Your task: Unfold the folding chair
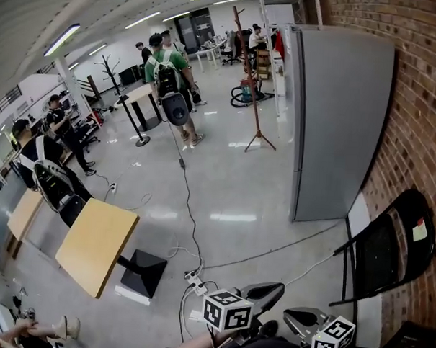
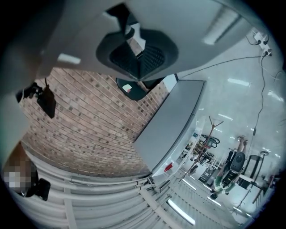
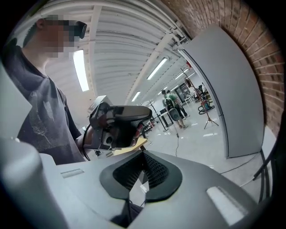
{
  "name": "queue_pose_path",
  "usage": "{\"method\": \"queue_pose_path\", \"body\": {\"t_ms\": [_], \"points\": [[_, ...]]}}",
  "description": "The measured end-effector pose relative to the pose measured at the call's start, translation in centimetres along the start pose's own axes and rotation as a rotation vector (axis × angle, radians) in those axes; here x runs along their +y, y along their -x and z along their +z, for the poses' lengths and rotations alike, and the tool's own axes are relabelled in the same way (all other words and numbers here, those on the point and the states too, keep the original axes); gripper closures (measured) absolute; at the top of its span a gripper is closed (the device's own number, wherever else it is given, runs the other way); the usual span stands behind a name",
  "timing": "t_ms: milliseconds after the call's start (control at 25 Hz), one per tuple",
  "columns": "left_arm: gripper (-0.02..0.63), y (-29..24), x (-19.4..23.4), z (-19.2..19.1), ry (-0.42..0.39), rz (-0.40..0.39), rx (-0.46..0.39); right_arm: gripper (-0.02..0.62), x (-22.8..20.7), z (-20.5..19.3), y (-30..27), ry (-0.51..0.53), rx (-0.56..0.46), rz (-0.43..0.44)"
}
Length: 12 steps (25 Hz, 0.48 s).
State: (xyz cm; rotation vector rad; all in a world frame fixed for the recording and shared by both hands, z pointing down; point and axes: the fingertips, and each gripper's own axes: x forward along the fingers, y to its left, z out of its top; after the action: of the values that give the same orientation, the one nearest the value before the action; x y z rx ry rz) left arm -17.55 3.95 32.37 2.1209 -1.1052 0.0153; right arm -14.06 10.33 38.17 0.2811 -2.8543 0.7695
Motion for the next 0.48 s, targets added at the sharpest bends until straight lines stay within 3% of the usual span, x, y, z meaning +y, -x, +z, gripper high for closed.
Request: {"method": "queue_pose_path", "body": {"t_ms": [200, 360, 480], "points": [[0.603, -0.6, 4.0, 3.1, -0.011, -0.009, -0.035, 0.594, -3.2, 3.7, -3.5, 0.082, -0.015, -0.010], [0.603, -5.0, 5.0, 2.8, -0.078, -0.029, 0.056, 0.594, -5.6, 3.9, -2.3, 0.079, 0.024, -0.127], [0.603, -7.7, 3.9, 1.6, -0.088, -0.102, 0.130, 0.594, -6.4, 3.5, -0.3, 0.042, 0.020, -0.216]]}}
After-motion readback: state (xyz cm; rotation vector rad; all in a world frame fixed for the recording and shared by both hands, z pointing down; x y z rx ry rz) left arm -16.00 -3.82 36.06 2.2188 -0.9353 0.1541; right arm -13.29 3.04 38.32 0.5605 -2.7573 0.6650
